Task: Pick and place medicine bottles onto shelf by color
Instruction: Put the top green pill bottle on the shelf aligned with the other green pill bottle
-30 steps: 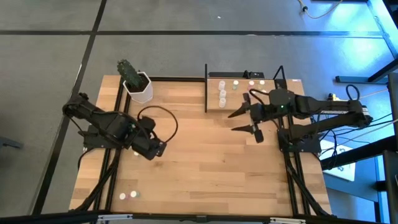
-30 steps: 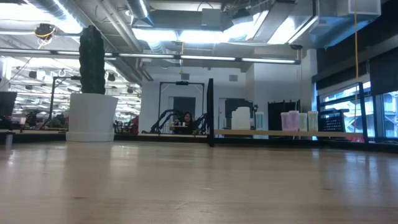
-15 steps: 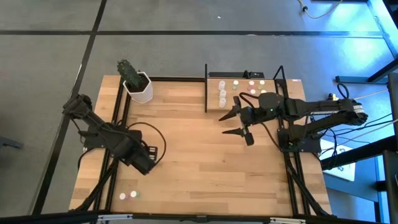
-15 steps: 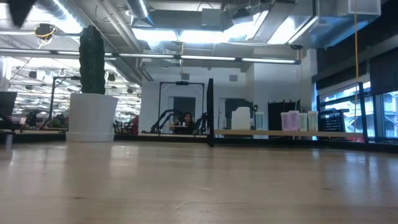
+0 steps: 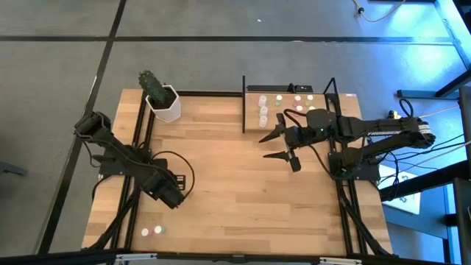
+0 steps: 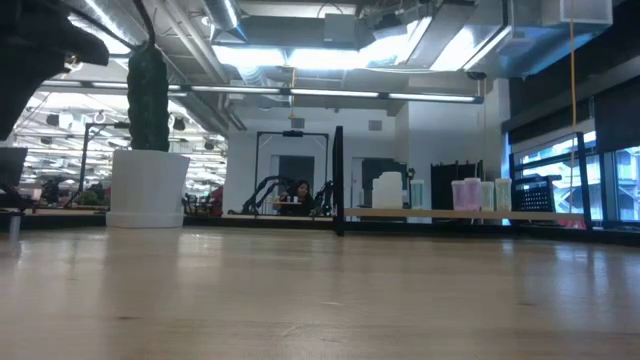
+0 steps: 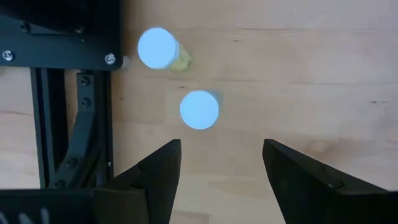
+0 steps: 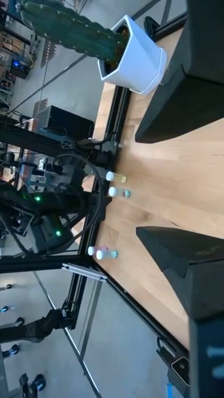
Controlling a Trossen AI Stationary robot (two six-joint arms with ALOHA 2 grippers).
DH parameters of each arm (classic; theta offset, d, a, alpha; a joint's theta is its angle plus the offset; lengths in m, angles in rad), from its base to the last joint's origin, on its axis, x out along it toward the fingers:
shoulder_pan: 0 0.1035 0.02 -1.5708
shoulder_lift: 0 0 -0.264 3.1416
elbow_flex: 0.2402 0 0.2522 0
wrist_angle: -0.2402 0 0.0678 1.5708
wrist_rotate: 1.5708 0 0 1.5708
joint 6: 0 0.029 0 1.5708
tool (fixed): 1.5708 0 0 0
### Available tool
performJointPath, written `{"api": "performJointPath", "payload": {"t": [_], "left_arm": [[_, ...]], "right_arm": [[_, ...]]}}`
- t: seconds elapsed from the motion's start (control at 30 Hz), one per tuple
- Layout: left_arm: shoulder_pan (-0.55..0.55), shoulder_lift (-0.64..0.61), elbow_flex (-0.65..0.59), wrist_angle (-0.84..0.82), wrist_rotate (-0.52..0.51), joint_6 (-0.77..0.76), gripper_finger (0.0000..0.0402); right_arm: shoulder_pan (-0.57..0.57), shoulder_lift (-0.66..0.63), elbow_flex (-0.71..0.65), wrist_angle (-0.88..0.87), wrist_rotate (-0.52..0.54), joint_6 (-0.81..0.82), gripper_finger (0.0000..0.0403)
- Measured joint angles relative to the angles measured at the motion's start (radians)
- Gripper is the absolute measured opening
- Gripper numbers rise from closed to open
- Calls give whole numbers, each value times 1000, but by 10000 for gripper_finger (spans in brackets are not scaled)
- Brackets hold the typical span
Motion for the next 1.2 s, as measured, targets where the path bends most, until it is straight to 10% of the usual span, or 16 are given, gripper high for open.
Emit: {"api": "performJointPath", "payload": {"t": [1.2], "left_arm": [[-6, 0, -192, 204, 0, 61, 220]], "right_arm": [[0, 0, -1, -1, 63, 1, 233]]}}
